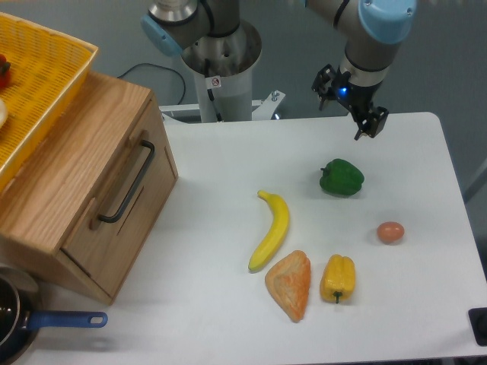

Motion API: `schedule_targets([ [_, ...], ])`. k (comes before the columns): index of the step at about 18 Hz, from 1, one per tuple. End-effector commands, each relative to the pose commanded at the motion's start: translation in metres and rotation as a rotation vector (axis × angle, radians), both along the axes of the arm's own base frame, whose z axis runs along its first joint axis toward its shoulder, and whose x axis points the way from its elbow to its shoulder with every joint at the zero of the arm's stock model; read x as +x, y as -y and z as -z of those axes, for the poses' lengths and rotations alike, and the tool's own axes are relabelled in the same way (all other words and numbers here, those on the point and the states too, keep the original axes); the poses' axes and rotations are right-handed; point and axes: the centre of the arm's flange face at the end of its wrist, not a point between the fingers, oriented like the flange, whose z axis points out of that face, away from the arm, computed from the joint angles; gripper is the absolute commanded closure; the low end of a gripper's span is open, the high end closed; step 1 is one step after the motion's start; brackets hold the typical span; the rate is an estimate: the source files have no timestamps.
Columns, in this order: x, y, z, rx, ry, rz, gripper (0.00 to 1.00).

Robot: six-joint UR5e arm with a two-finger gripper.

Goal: Slide the top drawer open

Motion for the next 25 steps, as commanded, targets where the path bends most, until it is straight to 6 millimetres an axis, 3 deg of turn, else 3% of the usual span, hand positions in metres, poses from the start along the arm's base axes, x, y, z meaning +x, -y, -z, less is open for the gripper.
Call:
schedule_targets([
  [12, -0.006, -0.005, -0.011, -0.005, -0.031, -0.103, 0.00],
  [17, -0.012, -0.027, -0.016, -0.013, -0.052, -0.241, 0.00],
  [21, -0.006, -0.041, -0.011, -0.018, -0.048, -0.293, 0.00],
  [25, 0.000, -0.056, -0.022, -0.012, -0.071, -0.389, 0.00],
])
